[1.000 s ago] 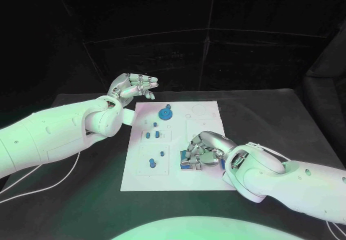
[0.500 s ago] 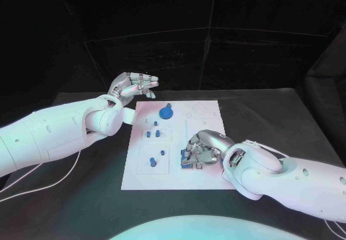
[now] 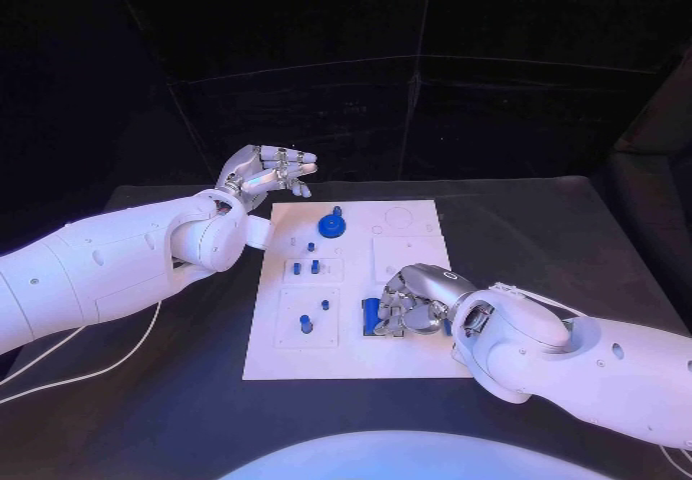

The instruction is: Assemble the parts on the task board

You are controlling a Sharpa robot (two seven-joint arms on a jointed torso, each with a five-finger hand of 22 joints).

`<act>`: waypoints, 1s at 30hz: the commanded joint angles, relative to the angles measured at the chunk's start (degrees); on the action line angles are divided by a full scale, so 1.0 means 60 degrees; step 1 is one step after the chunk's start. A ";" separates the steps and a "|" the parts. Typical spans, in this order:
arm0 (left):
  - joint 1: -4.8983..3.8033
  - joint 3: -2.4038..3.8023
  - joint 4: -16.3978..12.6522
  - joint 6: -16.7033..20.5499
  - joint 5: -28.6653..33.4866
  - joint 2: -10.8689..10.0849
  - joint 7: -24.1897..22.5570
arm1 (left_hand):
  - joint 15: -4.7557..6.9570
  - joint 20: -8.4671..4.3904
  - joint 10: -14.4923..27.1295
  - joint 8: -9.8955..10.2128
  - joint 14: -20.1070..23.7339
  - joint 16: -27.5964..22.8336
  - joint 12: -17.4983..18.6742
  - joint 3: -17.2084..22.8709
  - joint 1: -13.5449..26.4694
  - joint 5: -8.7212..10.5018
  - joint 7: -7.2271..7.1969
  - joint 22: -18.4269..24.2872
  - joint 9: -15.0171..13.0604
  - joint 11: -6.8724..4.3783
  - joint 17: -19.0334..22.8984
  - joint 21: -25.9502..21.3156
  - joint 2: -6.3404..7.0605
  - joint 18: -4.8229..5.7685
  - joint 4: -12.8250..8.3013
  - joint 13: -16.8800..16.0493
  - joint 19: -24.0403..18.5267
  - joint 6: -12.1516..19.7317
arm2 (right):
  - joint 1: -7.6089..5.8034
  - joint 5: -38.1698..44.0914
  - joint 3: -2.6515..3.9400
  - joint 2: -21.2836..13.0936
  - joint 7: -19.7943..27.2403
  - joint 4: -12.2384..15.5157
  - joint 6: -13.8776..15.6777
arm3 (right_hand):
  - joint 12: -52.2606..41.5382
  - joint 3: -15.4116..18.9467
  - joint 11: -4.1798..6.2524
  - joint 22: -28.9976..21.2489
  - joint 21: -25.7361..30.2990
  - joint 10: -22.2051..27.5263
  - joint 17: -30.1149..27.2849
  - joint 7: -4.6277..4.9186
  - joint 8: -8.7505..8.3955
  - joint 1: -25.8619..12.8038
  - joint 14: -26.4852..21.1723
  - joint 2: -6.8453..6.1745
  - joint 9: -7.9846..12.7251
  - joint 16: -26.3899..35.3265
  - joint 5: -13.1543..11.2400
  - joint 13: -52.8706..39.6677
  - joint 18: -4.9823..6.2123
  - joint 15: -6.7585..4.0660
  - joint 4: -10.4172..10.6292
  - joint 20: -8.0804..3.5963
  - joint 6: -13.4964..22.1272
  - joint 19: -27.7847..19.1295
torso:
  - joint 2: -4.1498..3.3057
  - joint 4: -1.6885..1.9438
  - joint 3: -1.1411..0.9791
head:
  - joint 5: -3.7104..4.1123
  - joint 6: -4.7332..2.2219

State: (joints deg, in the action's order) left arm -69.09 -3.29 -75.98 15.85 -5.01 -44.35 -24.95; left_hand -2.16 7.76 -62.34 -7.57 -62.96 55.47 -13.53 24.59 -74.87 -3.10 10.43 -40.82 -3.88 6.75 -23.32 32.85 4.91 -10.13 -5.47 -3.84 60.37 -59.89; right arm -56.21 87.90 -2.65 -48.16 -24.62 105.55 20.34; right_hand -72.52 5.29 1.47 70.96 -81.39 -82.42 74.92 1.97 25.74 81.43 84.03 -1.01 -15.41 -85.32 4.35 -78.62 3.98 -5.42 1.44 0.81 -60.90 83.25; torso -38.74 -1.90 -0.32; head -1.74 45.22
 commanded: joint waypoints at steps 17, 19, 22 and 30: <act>-0.0012 -0.0017 0.0000 -0.0113 0.0014 -0.0038 0.0002 | 0.0012 0.0023 0.0077 -0.0032 0.0075 -0.0012 -0.0052 -0.0050 0.0012 0.0027 0.0030 0.0009 -0.0001 -0.0017 0.0009 -0.0064 -0.0076 -0.0051 0.0012 -0.0006 -0.0051 0.0027 | -0.0034 -0.1935 0.0009 -0.1336 0.0965 0.0575 0.1486 | 0.0117 0.0704 -0.0376 0.0026 -0.0050 -0.0054 0.0684 0.0615 -0.0914 -0.0936 0.0648 0.0273 0.0339 0.0013 0.0893 0.0709 -0.0069 0.0341 0.0698 0.0285 0.1226 -0.0002 | 0.0010 -0.0021 0.0003 | 0.0034 -0.0044; -0.0012 -0.0025 0.0001 -0.0113 0.0014 -0.0041 0.0005 | 0.0012 0.0023 0.0077 -0.0032 0.0075 -0.0012 -0.0052 -0.0050 0.0012 0.0027 0.0030 0.0009 -0.0001 -0.0017 0.0009 -0.0064 -0.0076 -0.0051 0.0012 -0.0006 -0.0051 0.0027 | -0.0063 -0.2100 0.0013 -0.1606 0.0965 0.0639 0.1434 | 0.0119 0.0705 -0.0396 0.0027 -0.0051 -0.0051 0.0684 0.0636 -0.1000 -0.0928 0.0648 0.0347 0.0367 0.0013 0.1038 0.0705 -0.0067 0.0360 0.0717 0.0310 0.1242 -0.0004 | 0.0011 -0.0015 0.0007 | 0.0066 -0.0062; -0.0011 -0.0042 -0.0001 -0.0110 0.0014 -0.0039 0.0006 | 0.0012 0.0023 0.0077 -0.0032 0.0075 -0.0012 -0.0052 -0.0050 0.0012 0.0027 0.0030 0.0009 -0.0001 -0.0017 0.0009 -0.0064 -0.0076 -0.0051 0.0012 -0.0006 -0.0051 0.0027 | -0.0106 -0.2161 0.0015 -0.2063 0.0882 0.0693 0.1226 | 0.0136 0.0727 -0.0424 0.0038 -0.0055 -0.0044 0.0684 0.0668 -0.1167 -0.0946 0.0646 0.0430 0.0425 0.0015 0.1141 0.0711 -0.0067 0.0384 0.0759 0.0339 0.1258 -0.0004 | 0.0014 -0.0031 0.0006 | 0.0089 -0.0082; 0.0000 -0.0068 0.0003 -0.0138 0.0014 -0.0019 0.0000 | 0.0012 0.0023 0.0077 -0.0032 0.0075 -0.0012 -0.0052 -0.0050 0.0012 0.0027 0.0030 0.0009 -0.0001 -0.0017 0.0009 -0.0064 -0.0076 -0.0051 0.0012 -0.0006 -0.0051 0.0027 | -0.0130 -0.1425 0.0011 -0.2680 0.0297 0.0654 0.0593 | 0.0127 0.0827 -0.0388 0.0060 -0.0063 -0.0076 0.0719 0.0618 -0.1501 -0.0962 0.0648 0.0600 0.0528 0.0006 0.1282 0.0679 -0.0066 0.0370 0.0876 0.0359 0.0776 -0.0007 | -0.0005 -0.0041 -0.0012 | 0.0362 -0.0136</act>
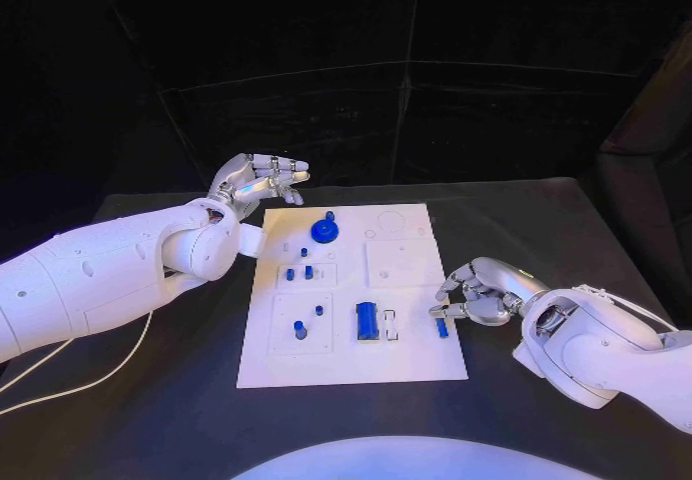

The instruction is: Assemble the parts on the task board

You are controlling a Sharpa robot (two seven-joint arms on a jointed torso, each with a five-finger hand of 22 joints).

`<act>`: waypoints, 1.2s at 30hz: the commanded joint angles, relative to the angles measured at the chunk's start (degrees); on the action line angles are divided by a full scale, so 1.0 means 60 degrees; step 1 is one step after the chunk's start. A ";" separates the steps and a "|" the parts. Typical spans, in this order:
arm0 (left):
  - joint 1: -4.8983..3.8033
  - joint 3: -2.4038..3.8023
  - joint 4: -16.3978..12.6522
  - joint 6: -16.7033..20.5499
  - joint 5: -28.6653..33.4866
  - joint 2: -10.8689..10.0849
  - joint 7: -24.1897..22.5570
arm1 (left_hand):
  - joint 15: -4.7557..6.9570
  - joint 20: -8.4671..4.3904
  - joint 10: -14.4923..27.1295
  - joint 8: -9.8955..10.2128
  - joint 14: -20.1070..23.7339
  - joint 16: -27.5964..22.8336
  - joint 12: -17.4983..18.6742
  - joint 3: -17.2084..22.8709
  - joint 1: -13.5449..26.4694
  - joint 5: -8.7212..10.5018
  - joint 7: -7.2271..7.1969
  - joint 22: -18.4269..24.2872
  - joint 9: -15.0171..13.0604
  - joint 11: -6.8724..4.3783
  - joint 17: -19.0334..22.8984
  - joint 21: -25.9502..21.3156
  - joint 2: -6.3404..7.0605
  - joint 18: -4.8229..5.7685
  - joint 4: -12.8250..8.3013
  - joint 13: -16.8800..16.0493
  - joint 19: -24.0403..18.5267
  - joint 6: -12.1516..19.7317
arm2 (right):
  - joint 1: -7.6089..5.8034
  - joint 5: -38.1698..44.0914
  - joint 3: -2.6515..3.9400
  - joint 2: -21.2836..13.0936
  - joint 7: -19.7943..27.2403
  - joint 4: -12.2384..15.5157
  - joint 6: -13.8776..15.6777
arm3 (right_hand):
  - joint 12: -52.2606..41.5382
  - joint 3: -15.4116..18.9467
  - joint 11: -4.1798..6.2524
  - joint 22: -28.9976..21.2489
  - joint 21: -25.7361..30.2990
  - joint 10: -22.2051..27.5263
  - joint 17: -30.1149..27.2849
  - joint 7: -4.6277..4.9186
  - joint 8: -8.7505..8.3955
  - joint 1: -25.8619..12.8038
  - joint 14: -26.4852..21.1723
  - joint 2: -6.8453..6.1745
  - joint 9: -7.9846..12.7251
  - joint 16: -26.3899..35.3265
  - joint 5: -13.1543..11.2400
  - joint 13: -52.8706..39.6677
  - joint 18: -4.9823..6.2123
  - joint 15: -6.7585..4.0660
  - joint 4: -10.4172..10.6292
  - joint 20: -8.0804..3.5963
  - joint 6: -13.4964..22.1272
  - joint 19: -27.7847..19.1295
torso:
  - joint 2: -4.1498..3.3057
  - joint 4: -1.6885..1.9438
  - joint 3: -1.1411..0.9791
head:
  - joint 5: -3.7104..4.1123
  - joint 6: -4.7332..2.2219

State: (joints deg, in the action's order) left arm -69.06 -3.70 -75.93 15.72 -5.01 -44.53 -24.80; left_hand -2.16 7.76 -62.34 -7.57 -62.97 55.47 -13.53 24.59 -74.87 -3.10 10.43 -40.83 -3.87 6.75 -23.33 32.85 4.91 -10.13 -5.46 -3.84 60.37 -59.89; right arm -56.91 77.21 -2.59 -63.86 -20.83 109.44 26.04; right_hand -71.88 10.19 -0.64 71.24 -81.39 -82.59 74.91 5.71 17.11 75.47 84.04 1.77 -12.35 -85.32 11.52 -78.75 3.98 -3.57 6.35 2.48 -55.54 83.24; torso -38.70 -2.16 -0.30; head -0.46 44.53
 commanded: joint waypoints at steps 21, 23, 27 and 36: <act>0.0010 -0.0010 -0.0042 -0.0168 0.0014 -0.0016 -0.0016 | 0.0010 0.0024 0.0090 -0.0035 0.0082 -0.0008 -0.0062 -0.0066 0.0004 0.0027 0.0032 0.0019 0.0000 -0.0014 0.0024 -0.0070 -0.0081 -0.0051 0.0006 -0.0005 -0.0053 0.0036 | 0.0047 0.2152 -0.0013 0.0351 -0.1632 -0.0313 -0.1241 | 0.0164 0.0701 0.0144 -0.0007 -0.0032 -0.0070 0.0677 -0.0224 -0.0406 -0.0054 0.0635 -0.0229 -0.0072 0.0054 0.0508 0.0731 -0.0062 -0.0086 0.0554 -0.0043 -0.1028 -0.0012 | -0.0016 0.0050 -0.0001 | 0.0376 -0.0016; 0.0010 -0.0010 -0.0044 -0.0166 0.0014 -0.0021 -0.0016 | 0.0010 0.0024 0.0090 -0.0035 0.0082 -0.0008 -0.0062 -0.0066 0.0004 0.0027 0.0032 0.0019 0.0000 -0.0014 0.0024 -0.0070 -0.0081 -0.0051 0.0006 -0.0005 -0.0053 0.0036 | 0.0054 0.2229 -0.0014 0.0380 -0.1712 -0.0337 -0.1338 | 0.0165 0.0701 0.0144 -0.0007 -0.0032 -0.0070 0.0677 -0.0224 -0.0406 -0.0052 0.0635 -0.0230 -0.0073 0.0054 0.0507 0.0731 -0.0062 -0.0086 0.0554 -0.0044 -0.1031 -0.0012 | -0.0017 0.0047 0.0004 | 0.0391 -0.0023; 0.0011 -0.0010 -0.0043 -0.0167 0.0014 -0.0026 -0.0018 | 0.0010 0.0024 0.0090 -0.0035 0.0082 -0.0008 -0.0062 -0.0066 0.0004 0.0027 0.0032 0.0019 0.0000 -0.0014 0.0024 -0.0070 -0.0081 -0.0051 0.0006 -0.0005 -0.0053 0.0036 | 0.0063 0.2355 -0.0015 0.0421 -0.1843 -0.0355 -0.1537 | 0.0189 0.0725 0.0156 -0.0004 -0.0030 -0.0064 0.0668 -0.0240 -0.0397 -0.0006 0.0633 -0.0238 -0.0104 0.0061 0.0481 0.0744 -0.0063 -0.0095 0.0544 -0.0052 -0.1100 -0.0011 | -0.0010 0.0045 0.0000 | 0.0395 0.0001; 0.0013 -0.0011 -0.0030 -0.0172 0.0014 -0.0028 -0.0016 | 0.0010 0.0024 0.0090 -0.0035 0.0082 -0.0008 -0.0062 -0.0066 0.0004 0.0027 0.0032 0.0019 0.0000 -0.0014 0.0024 -0.0070 -0.0081 -0.0051 0.0006 -0.0005 -0.0053 0.0036 | 0.0074 0.2550 -0.0016 0.0500 -0.2016 -0.0328 -0.1864 | 0.0209 0.0770 0.0173 0.0005 -0.0032 -0.0060 0.0673 -0.0261 -0.0385 0.0005 0.0634 -0.0263 -0.0142 0.0061 0.0449 0.0751 -0.0065 -0.0108 0.0554 -0.0063 -0.1182 -0.0008 | -0.0010 0.0045 -0.0005 | 0.0403 0.0012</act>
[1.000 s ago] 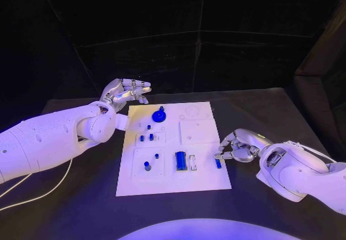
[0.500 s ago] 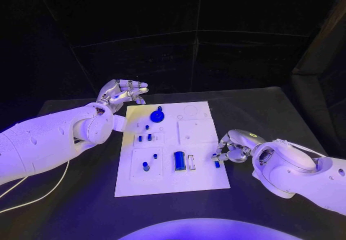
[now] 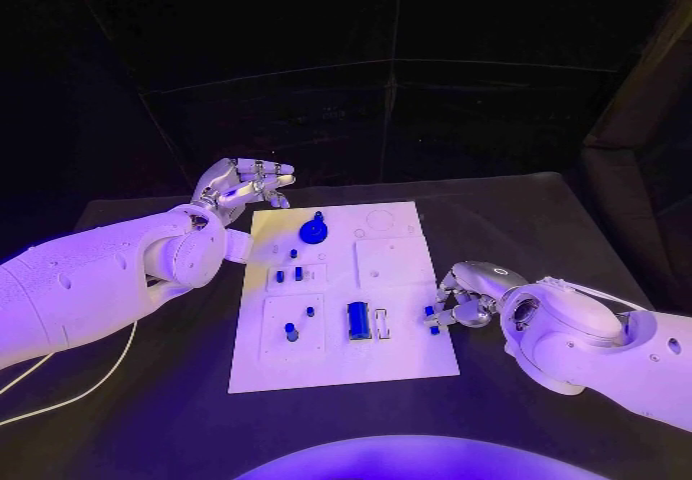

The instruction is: Assemble the parts on the task board

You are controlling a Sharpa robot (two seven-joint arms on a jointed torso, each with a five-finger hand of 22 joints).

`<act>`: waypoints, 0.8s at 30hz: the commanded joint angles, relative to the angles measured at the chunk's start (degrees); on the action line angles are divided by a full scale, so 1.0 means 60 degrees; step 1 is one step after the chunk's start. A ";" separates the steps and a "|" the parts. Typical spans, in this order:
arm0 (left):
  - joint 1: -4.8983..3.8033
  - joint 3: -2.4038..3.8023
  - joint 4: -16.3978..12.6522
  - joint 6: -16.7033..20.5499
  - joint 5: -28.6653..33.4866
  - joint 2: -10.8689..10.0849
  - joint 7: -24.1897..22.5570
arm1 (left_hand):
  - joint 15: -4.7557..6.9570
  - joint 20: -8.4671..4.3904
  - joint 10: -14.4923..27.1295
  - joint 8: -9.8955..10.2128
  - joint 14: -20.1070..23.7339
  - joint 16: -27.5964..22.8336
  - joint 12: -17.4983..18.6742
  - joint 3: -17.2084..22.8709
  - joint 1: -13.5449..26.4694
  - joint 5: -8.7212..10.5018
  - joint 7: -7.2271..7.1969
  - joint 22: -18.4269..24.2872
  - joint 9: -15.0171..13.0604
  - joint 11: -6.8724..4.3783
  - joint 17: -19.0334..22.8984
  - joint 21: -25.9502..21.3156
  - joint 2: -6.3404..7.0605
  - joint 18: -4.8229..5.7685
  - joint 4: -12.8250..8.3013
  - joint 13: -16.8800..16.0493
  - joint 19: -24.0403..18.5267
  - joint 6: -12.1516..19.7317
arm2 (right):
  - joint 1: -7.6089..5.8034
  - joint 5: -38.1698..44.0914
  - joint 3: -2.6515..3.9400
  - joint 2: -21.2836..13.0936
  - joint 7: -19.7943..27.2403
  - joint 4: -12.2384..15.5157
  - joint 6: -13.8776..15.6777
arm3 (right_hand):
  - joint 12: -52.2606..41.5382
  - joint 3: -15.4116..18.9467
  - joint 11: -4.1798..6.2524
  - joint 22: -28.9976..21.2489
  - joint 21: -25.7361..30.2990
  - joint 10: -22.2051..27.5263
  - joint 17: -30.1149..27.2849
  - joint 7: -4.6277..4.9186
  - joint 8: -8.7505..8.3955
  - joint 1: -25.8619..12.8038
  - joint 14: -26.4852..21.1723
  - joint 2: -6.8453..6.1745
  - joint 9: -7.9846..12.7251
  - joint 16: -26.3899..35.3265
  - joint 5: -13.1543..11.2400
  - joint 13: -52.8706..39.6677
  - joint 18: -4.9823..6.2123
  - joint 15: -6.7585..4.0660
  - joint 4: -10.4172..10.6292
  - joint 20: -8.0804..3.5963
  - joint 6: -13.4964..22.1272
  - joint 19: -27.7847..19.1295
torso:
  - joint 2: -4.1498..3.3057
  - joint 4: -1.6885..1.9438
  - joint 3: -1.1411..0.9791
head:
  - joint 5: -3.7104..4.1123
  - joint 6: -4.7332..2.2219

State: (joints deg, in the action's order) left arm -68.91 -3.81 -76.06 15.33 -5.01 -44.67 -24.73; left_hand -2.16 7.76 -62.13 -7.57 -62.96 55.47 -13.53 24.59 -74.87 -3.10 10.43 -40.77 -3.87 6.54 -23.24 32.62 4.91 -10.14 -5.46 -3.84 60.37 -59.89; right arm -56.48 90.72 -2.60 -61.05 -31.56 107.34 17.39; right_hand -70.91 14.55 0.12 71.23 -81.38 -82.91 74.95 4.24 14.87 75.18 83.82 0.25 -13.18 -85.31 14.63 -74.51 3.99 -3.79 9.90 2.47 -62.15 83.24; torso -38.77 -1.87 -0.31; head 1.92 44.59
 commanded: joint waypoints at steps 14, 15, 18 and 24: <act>-0.0006 0.0007 -0.0012 -0.0120 0.0014 -0.0004 -0.0021 | 0.0010 0.0024 0.0055 -0.0035 0.0082 -0.0008 -0.0062 -0.0066 0.0004 0.0027 0.0032 0.0009 0.0000 0.0021 0.0009 -0.0032 -0.0081 -0.0050 0.0006 -0.0005 -0.0053 0.0036 | 0.0045 0.0850 -0.0017 0.0348 -0.0346 -0.0100 -0.0986 | 0.0098 -0.0311 0.0146 0.0062 -0.0039 0.0002 0.0712 -0.0115 -0.0097 0.1119 0.0678 0.0306 -0.0171 0.0056 -0.0119 0.0030 -0.0077 -0.0165 -0.0591 -0.0152 -0.0267 0.0010 | 0.0001 0.0006 0.0006 | 0.0007 0.0036; -0.0006 0.0007 -0.0014 -0.0125 0.0014 -0.0004 -0.0018 | 0.0010 0.0024 0.0055 -0.0035 0.0082 -0.0008 -0.0062 -0.0066 0.0004 0.0027 0.0032 0.0009 0.0000 0.0021 0.0009 -0.0032 -0.0081 -0.0050 0.0006 -0.0005 -0.0053 0.0036 | 0.0053 0.1136 -0.0017 0.0394 -0.0365 -0.0115 -0.1039 | 0.0106 -0.0348 0.0148 0.0059 -0.0037 0.0005 0.0716 -0.0115 -0.0113 0.1185 0.0678 0.0327 -0.0179 0.0055 -0.0154 0.0031 -0.0077 -0.0167 -0.0634 -0.0156 -0.0268 0.0009 | 0.0002 0.0006 0.0007 | 0.0007 0.0038; -0.0005 0.0007 -0.0014 -0.0139 0.0014 0.0000 -0.0009 | 0.0010 0.0024 0.0055 -0.0035 0.0082 -0.0008 -0.0062 -0.0066 0.0004 0.0027 0.0032 0.0009 0.0000 0.0021 0.0009 -0.0032 -0.0081 -0.0050 0.0006 -0.0005 -0.0053 0.0036 | 0.0087 0.1726 -0.0017 0.0509 -0.0436 -0.0139 -0.1194 | 0.0129 -0.0437 0.0137 0.0070 -0.0035 0.0009 0.0732 -0.0098 -0.0186 0.1283 0.0680 0.0358 -0.0202 0.0053 -0.0434 0.0033 -0.0080 -0.0160 -0.0710 -0.0159 -0.0264 0.0011 | 0.0003 0.0008 0.0001 | -0.0004 0.0042; -0.0003 0.0007 -0.0018 -0.0155 0.0014 -0.0004 0.0014 | 0.0010 0.0024 0.0055 -0.0035 0.0082 -0.0008 -0.0062 -0.0066 0.0004 0.0027 0.0032 0.0009 0.0000 0.0021 0.0009 -0.0032 -0.0081 -0.0050 0.0006 -0.0005 -0.0053 0.0036 | 0.0124 0.2218 -0.0017 0.0669 -0.0543 -0.0147 -0.1414 | 0.0178 -0.0881 0.0138 0.0084 -0.0032 0.0033 0.0747 -0.0089 -0.0346 0.1681 0.0681 0.0553 -0.0215 0.0055 -0.0726 0.0039 -0.0083 -0.0163 -0.0944 -0.0163 -0.0256 0.0015 | 0.0009 0.0019 0.0006 | -0.0016 0.0030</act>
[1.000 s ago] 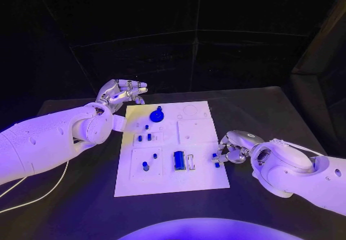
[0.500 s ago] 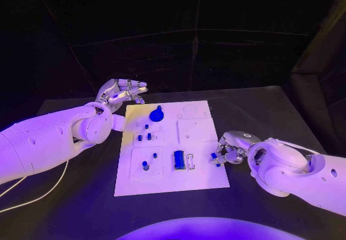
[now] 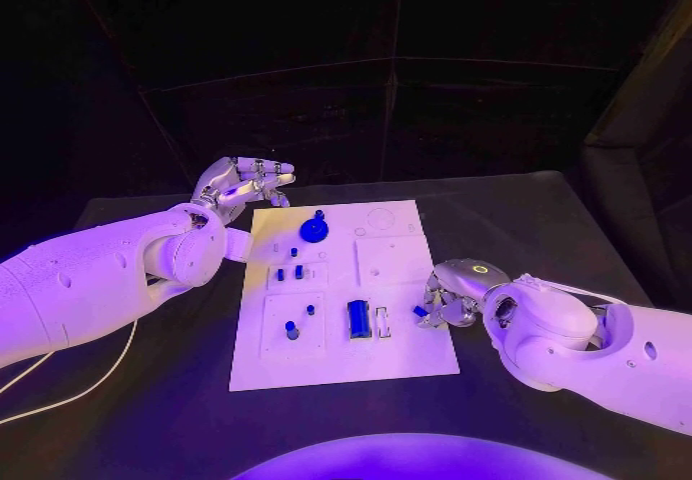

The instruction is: Assemble the parts on the task board

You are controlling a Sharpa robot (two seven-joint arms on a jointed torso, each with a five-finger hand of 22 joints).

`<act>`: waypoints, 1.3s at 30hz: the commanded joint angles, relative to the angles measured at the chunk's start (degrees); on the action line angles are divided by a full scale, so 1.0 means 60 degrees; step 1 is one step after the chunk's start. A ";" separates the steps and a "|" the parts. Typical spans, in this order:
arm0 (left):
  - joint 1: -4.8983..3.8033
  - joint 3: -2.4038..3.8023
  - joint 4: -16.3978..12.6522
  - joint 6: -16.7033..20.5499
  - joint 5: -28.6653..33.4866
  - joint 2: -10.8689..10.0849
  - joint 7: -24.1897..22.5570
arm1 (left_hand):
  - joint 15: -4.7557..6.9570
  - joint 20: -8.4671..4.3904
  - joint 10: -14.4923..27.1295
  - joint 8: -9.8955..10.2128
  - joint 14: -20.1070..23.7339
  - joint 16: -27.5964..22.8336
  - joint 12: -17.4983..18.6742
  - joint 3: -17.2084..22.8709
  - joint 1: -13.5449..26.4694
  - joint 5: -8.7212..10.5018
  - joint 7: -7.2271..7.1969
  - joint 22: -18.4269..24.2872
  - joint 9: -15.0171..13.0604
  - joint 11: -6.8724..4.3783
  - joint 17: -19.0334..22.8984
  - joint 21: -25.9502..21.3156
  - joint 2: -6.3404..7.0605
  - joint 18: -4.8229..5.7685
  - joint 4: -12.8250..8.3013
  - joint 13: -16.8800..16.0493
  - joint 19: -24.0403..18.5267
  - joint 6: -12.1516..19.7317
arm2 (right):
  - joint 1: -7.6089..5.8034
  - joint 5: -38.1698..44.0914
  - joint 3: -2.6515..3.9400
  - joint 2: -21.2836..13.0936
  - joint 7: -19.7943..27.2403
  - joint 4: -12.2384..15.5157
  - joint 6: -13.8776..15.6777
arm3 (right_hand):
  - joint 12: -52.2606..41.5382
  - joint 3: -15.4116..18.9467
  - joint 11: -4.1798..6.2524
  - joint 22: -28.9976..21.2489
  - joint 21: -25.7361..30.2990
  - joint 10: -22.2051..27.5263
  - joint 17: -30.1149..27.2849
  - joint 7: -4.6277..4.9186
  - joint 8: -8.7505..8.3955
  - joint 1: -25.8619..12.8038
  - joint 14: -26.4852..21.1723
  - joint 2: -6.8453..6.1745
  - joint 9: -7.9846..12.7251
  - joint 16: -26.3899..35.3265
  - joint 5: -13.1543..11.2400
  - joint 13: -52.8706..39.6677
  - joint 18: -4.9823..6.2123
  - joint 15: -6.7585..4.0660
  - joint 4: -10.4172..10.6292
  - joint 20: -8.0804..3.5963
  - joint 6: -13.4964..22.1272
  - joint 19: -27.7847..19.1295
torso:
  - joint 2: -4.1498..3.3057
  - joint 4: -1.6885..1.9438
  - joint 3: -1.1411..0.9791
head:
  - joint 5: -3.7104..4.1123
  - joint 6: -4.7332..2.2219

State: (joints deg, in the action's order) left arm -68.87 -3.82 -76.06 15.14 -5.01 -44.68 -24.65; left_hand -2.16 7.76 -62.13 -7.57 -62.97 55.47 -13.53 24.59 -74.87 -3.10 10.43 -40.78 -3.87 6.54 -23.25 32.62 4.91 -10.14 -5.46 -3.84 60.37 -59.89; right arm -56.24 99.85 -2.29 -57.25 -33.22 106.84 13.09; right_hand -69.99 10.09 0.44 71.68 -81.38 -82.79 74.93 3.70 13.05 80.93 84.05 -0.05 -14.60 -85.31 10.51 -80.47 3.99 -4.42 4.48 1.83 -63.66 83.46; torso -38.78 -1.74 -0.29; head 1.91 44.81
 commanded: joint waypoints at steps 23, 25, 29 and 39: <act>-0.0006 0.0006 -0.0015 -0.0200 0.0014 0.0004 0.0090 | 0.0006 0.0026 0.0062 -0.0040 0.0089 -0.0005 -0.0071 -0.0080 0.0007 0.0027 0.0033 0.0017 0.0000 0.0023 0.0021 -0.0038 -0.0090 -0.0049 0.0011 -0.0004 -0.0056 0.0038 | 0.0090 -0.2879 -0.0062 0.0070 0.0886 0.0423 0.2509 | 0.0013 -0.2768 0.0069 0.0254 -0.0148 -0.0050 0.0944 0.0028 -0.0722 -0.0318 0.0684 -0.0384 0.0024 -0.0024 0.2525 0.0910 -0.0120 -0.0047 0.1062 -0.0066 -0.0178 0.0081 | -0.0002 -0.0005 0.0010 | -0.0094 -0.0027; -0.0006 0.0006 -0.0016 -0.0209 0.0014 0.0007 0.0096 | 0.0006 0.0026 0.0062 -0.0040 0.0089 -0.0005 -0.0071 -0.0080 0.0007 0.0027 0.0033 0.0017 0.0000 0.0023 0.0021 -0.0038 -0.0090 -0.0049 0.0011 -0.0004 -0.0056 0.0038 | 0.0090 -0.3037 -0.0062 0.0114 0.0907 0.0427 0.2553 | 0.0012 -0.2879 0.0068 0.0254 -0.0147 -0.0053 0.0944 0.0029 -0.0737 -0.0369 0.0684 -0.0467 0.0014 -0.0023 0.2522 0.0905 -0.0119 -0.0046 0.1098 -0.0064 -0.0186 0.0081 | -0.0002 -0.0004 0.0012 | -0.0109 -0.0026; -0.0006 0.0006 -0.0020 -0.0215 0.0014 0.0004 0.0103 | 0.0006 0.0026 0.0062 -0.0040 0.0089 -0.0005 -0.0071 -0.0080 0.0007 0.0027 0.0033 0.0017 0.0000 0.0023 0.0021 -0.0038 -0.0090 -0.0049 0.0011 -0.0004 -0.0056 0.0038 | 0.0089 -0.3264 -0.0062 0.0234 0.0878 0.0394 0.2437 | 0.0025 -0.3004 0.0063 0.0258 -0.0147 -0.0050 0.0935 0.0033 -0.0753 -0.0419 0.0682 -0.0567 0.0000 -0.0017 0.2517 0.0909 -0.0119 -0.0044 0.1126 -0.0062 -0.0195 0.0082 | -0.0002 -0.0008 0.0009 | -0.0135 -0.0014; -0.0006 0.0005 -0.0035 -0.0222 0.0013 -0.0009 0.0115 | 0.0006 0.0027 0.0069 -0.0043 0.0095 -0.0004 -0.0075 -0.0085 0.0000 0.0026 0.0032 0.0021 0.0000 0.0022 0.0028 -0.0042 -0.0095 -0.0049 0.0006 -0.0004 -0.0059 0.0041 | 0.0089 -0.3421 -0.0062 0.0566 0.0436 0.0199 0.1513 | 0.0067 -0.3091 0.0040 0.0272 -0.0149 -0.0055 0.0917 0.0051 -0.0766 -0.0800 0.0678 -0.0863 -0.0057 -0.0003 0.2540 0.0932 -0.0122 -0.0021 0.1307 -0.0043 -0.0267 0.0083 | -0.0004 -0.0003 0.0011 | -0.0181 0.0009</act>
State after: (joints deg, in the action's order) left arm -68.83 -3.83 -76.12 14.52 -5.01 -44.73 -23.89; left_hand -1.95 7.76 -62.13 -7.57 -62.75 55.47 -13.75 24.43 -74.87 -3.10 10.43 -40.74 -3.87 6.54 -23.19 32.62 4.91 -10.14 -5.30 -3.84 60.37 -59.89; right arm -55.64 80.61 -2.67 -54.00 -29.37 108.10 24.93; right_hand -69.66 -8.60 1.14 73.26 -82.05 -83.12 74.91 3.91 8.77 76.59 84.06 -5.12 -14.98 -85.31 25.84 -74.91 3.99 -4.42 11.94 1.63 -65.09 83.67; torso -38.79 -1.75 -0.21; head 0.89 44.84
